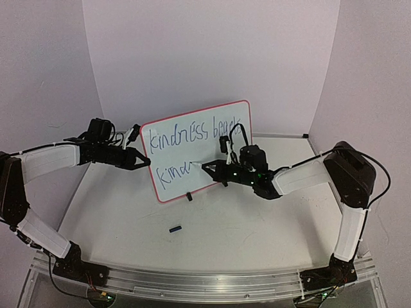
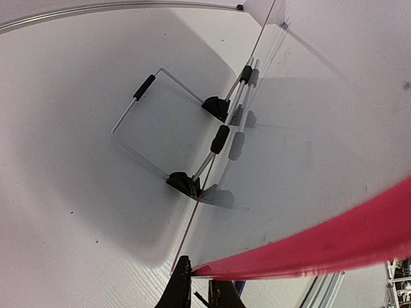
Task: Write a sentence on the whiteboard
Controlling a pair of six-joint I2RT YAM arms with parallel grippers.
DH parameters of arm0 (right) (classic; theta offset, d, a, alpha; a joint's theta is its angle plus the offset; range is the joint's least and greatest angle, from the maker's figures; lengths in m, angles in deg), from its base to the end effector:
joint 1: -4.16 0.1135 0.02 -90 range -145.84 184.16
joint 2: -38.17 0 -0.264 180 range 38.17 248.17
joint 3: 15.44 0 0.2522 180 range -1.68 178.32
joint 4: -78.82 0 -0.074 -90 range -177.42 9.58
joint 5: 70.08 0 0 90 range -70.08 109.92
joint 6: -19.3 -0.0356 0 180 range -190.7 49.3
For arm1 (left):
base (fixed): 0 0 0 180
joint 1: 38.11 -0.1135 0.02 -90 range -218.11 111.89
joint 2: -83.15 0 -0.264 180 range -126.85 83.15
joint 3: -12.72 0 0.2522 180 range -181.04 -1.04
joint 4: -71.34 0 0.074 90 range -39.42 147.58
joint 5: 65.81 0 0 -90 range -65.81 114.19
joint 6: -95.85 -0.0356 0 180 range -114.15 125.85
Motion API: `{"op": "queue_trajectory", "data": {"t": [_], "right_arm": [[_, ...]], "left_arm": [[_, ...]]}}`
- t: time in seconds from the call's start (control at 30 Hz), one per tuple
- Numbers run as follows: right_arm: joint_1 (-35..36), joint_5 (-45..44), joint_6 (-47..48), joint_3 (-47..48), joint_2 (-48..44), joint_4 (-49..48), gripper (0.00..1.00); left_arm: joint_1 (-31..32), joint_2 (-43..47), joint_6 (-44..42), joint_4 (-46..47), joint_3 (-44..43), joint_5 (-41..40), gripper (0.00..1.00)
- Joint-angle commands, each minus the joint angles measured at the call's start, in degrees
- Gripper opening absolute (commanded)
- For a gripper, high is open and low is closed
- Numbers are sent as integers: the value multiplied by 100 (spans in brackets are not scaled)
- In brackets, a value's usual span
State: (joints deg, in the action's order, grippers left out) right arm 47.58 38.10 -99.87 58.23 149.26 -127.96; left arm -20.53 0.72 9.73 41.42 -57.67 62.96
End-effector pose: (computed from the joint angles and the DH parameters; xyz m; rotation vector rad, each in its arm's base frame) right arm 0.2983 0.2976 0.1867 -0.4836 1.8451 1.1724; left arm 0.2864 -0.1141 0.2546 0.6224 2.2052 -0.9704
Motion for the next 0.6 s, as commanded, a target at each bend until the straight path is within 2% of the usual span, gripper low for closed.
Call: {"op": "queue_trajectory", "data": {"t": [0.0,0.3,0.57], "right_arm": [[-44,-256,-112,-161,-84,-182,0],[-42,-180,-195,-418,-18,-184,0],[-44,-44,-128,-537,-538,-297,0]], "left_arm": [[76,66,-344,-229,-148,-263,0],[89,52,-344,-229,-149,-264,0],[94,22,-335,-221,-148,-264,0]]}}
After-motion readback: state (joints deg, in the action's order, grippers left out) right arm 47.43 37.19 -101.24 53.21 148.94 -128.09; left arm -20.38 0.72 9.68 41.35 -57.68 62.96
